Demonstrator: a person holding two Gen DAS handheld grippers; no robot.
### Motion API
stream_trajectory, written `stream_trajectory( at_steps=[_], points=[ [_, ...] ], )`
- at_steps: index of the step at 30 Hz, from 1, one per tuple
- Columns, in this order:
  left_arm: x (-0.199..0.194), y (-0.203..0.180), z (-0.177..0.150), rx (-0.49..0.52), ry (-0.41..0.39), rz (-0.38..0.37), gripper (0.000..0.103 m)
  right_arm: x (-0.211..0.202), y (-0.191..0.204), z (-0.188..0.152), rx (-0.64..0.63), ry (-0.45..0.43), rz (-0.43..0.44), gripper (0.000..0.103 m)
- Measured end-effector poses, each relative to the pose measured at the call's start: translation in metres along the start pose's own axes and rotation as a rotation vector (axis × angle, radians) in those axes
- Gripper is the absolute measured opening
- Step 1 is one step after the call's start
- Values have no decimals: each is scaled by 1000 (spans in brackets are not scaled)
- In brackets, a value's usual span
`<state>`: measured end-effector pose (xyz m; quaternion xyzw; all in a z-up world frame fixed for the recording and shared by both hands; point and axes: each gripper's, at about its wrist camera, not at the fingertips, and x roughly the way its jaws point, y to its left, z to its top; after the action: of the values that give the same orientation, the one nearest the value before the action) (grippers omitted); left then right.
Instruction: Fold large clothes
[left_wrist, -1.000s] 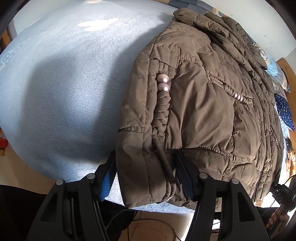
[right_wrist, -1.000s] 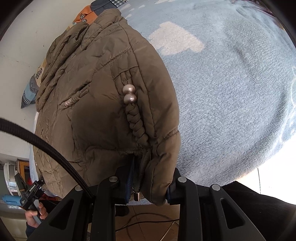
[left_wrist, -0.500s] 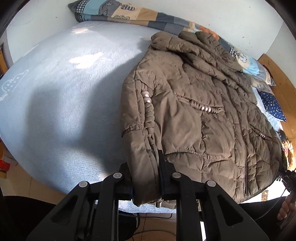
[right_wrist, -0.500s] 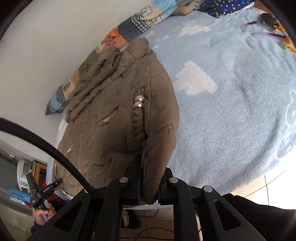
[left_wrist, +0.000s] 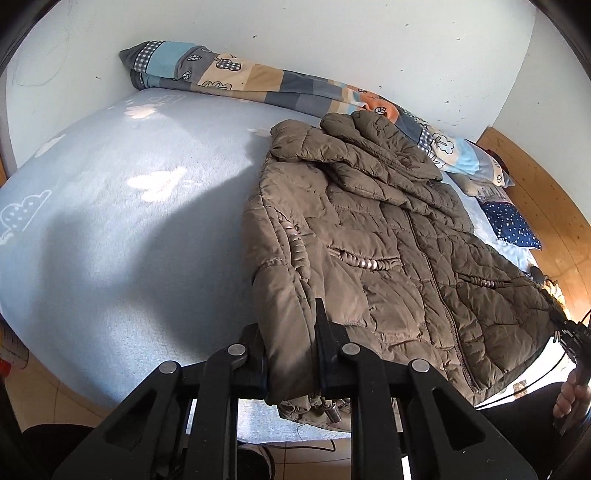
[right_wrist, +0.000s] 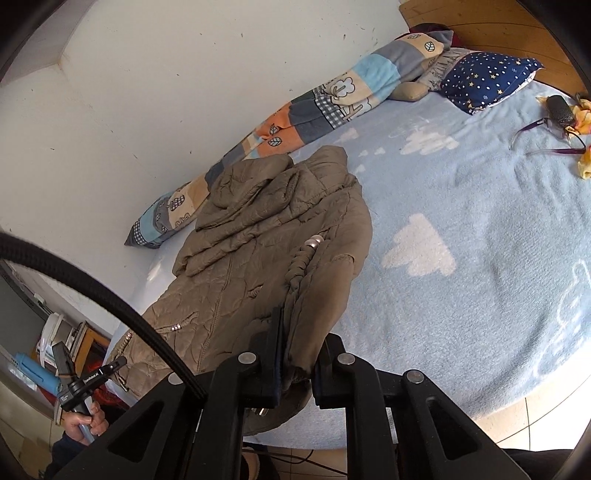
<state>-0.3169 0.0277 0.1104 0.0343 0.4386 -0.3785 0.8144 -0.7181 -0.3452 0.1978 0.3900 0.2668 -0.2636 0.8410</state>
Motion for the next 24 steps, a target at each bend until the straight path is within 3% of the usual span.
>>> stream_trajectory(
  at_steps=[24],
  points=[
    [-30,-21,52,100,-106,-20,17,-22,33,41,-94,-63,62,13]
  ],
)
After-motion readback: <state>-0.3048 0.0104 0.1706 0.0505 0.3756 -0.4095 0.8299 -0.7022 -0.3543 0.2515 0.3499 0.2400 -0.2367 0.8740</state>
